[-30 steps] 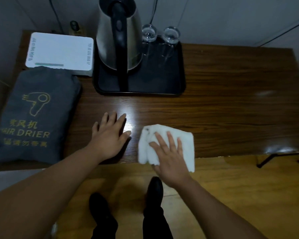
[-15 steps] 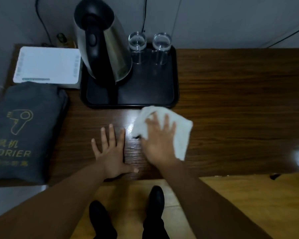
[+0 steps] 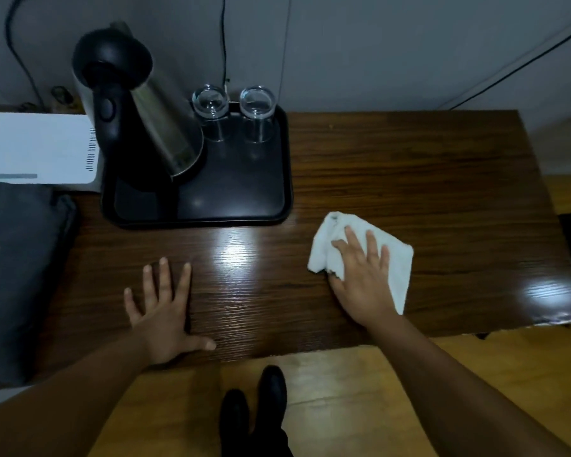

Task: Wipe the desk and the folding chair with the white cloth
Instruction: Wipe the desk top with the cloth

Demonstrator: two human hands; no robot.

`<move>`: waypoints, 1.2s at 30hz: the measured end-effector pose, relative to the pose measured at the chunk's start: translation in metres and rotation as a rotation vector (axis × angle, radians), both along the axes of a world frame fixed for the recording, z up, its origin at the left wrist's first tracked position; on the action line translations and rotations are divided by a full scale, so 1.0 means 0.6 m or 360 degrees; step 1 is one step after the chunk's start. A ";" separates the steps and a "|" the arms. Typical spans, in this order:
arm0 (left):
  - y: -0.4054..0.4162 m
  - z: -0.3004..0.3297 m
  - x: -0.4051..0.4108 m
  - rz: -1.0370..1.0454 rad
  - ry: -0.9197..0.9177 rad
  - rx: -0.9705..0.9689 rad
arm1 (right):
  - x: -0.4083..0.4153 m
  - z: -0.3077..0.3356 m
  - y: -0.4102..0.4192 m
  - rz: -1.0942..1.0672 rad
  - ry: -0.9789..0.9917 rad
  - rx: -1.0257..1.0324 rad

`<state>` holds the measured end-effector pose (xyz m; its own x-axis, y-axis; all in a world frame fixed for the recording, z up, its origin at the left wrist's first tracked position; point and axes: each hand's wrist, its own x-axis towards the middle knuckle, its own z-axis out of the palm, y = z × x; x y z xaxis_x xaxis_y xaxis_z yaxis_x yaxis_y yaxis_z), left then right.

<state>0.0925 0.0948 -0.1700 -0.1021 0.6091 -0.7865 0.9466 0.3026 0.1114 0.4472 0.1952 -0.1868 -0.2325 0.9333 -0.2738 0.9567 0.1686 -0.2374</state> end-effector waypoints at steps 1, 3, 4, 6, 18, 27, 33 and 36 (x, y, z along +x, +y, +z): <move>0.000 0.000 0.000 0.0002 0.0009 0.0003 | -0.001 0.003 -0.010 -0.0083 0.0006 -0.0011; -0.001 0.000 0.002 0.0010 0.0013 0.0009 | -0.029 0.012 -0.042 -0.0135 0.0048 -0.0057; -0.001 0.000 0.003 0.0015 0.0009 0.0018 | -0.050 0.016 -0.065 -0.0073 0.0077 -0.0084; 0.001 0.003 0.008 0.0033 0.0000 0.0040 | -0.088 0.019 -0.121 0.0197 0.0133 -0.0082; 0.022 0.144 0.154 0.1784 -0.1402 -0.0090 | -0.145 0.163 -0.184 0.0250 0.0445 -0.0226; -0.021 0.281 0.261 0.2235 -0.2203 -0.0376 | -0.044 0.327 -0.241 0.0519 0.0296 -0.0007; -0.017 0.359 0.364 0.2113 -0.2139 -0.0333 | 0.124 0.417 -0.290 -0.0807 0.1170 -0.0064; -0.016 0.404 0.450 0.1988 -0.2104 -0.0432 | 0.220 0.445 -0.290 -0.1579 0.1756 -0.0269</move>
